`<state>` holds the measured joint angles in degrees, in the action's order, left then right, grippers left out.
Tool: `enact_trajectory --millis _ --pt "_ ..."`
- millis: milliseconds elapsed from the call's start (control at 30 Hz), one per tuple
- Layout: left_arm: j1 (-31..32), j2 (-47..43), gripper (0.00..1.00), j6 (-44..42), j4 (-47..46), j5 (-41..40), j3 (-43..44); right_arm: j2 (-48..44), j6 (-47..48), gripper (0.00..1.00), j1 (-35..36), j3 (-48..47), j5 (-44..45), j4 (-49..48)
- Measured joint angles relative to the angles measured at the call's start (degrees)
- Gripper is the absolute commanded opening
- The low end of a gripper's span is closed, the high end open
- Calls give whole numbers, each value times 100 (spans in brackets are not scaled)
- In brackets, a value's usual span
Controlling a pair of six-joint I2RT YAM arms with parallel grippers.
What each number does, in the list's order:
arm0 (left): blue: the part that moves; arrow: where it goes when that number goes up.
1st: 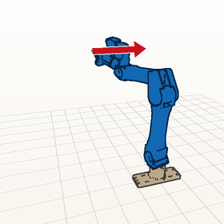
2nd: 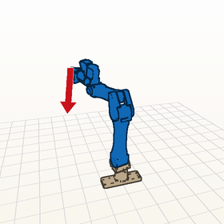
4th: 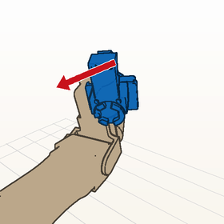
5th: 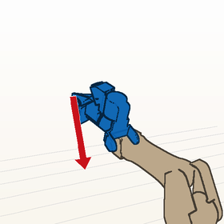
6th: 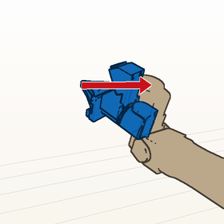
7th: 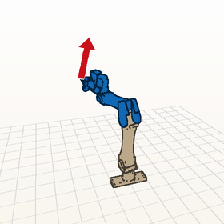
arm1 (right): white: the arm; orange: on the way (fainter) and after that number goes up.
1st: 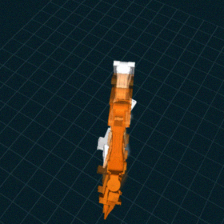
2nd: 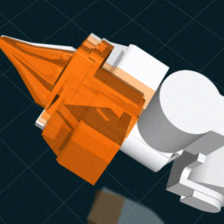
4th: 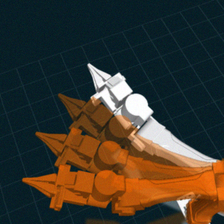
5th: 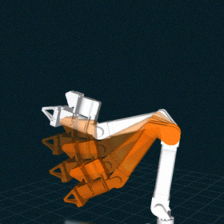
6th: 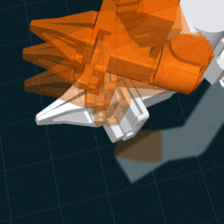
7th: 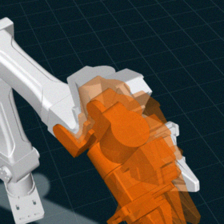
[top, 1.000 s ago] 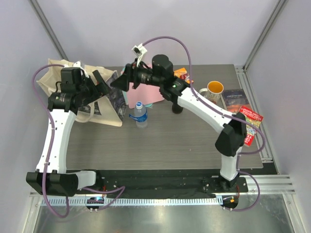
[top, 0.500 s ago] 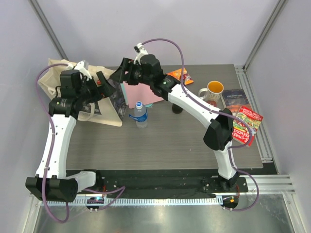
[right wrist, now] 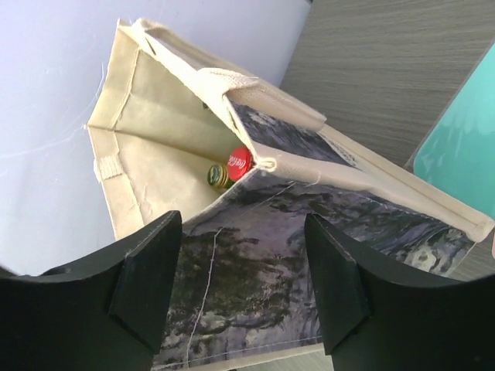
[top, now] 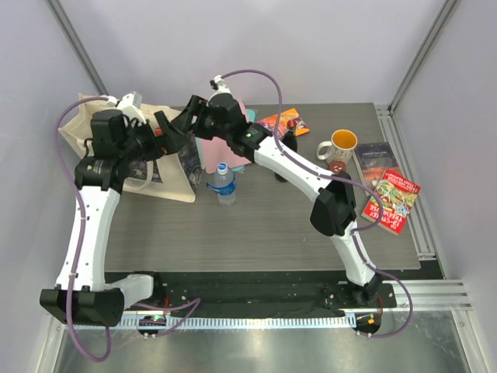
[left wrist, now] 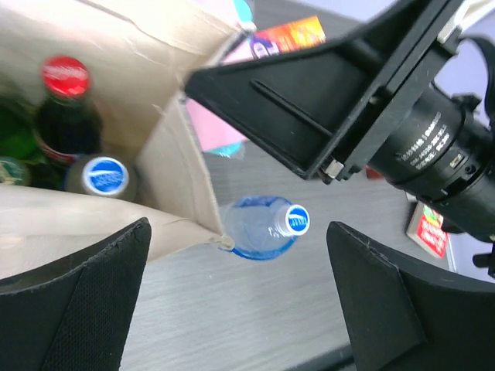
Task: Take the beverage out of the canvas bag
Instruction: Take out the drink from the canvas bag.
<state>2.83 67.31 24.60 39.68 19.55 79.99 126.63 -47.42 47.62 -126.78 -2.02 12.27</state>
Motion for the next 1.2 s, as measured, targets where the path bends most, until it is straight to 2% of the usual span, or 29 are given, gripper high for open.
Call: enact_trajectory --millis 67,367,600,1067,1200 --pt "-46 -81 96 2 -9 -197 90 7 -42 58 -22 -7 107 -26" --pt "-385 -101 93 181 -225 -925 146 -271 -35 49 -138 417 90 -205" --pt "-415 890 91 -20 -278 -1394 476 -566 55 49 -166 868 -208 -313" --pt "-415 1982 70 -431 -380 -1674 841 -616 181 49 -166 1104 -553 -557" --pt "-404 2308 69 -509 -374 -1696 973 -616 225 49 -166 1108 -597 -575"
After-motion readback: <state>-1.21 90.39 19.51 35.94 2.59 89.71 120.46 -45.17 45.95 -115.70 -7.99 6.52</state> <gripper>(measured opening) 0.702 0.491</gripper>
